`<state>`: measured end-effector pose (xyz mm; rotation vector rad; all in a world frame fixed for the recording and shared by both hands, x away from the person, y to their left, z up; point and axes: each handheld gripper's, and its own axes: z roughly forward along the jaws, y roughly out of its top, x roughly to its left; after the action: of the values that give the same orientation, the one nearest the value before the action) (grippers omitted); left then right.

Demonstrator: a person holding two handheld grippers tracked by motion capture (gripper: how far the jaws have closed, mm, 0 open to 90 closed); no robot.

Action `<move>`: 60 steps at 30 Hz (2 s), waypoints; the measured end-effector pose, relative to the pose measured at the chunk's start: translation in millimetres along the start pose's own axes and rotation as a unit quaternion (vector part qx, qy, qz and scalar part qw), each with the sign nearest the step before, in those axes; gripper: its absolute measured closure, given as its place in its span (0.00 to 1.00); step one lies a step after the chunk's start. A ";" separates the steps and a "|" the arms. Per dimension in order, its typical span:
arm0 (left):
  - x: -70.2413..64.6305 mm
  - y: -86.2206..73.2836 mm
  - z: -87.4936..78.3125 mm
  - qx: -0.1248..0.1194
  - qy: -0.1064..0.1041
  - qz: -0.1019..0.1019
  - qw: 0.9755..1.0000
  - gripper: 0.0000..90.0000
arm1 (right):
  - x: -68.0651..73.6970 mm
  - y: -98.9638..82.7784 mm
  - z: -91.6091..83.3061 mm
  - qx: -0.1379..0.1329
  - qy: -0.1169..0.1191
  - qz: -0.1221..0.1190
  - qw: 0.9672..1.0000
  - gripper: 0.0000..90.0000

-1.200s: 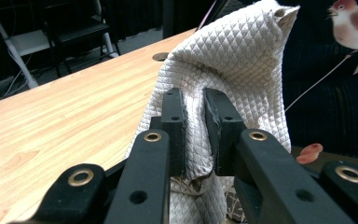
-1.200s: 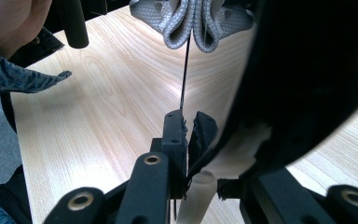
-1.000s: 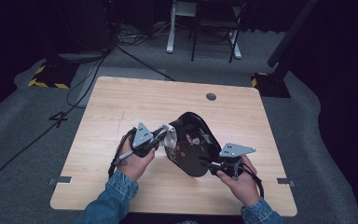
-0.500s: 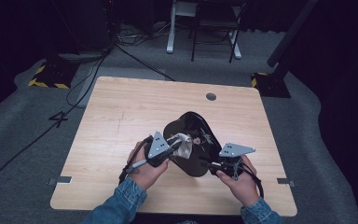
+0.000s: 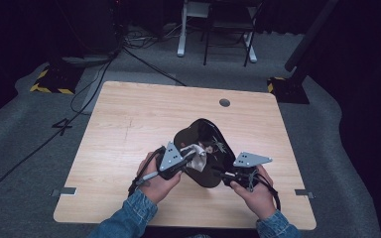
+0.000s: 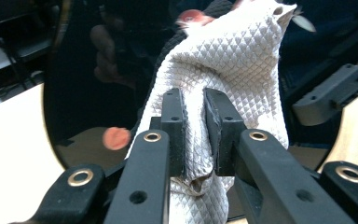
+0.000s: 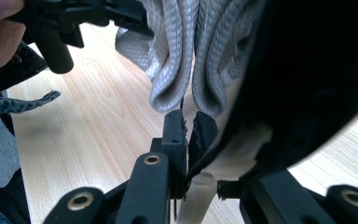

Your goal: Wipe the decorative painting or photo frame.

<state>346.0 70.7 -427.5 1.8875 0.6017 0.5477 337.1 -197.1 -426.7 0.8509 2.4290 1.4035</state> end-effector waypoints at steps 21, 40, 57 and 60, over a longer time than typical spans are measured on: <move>44.4 -22.1 -9.1 0.017 0.060 -0.047 0.997 0.87 | 0.1 -0.6 -1.1 -0.001 0.006 0.004 1.000 0.87; 3.0 -9.5 4.0 0.022 0.001 -0.012 1.000 0.87 | -1.5 -0.3 -1.4 0.001 0.000 0.005 1.000 0.87; 2.2 -11.5 6.2 0.016 -0.013 -0.009 1.000 0.87 | -1.5 -0.9 -1.6 -0.001 -0.001 0.007 1.000 0.87; 7.5 -13.6 5.1 0.018 -0.005 -0.014 1.000 0.87 | -1.6 -1.0 -1.8 -0.001 -0.001 0.007 1.000 0.87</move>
<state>352.8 76.4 -441.2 1.9119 0.6339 0.5131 337.2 -199.7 -426.8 0.8712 2.4234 1.4098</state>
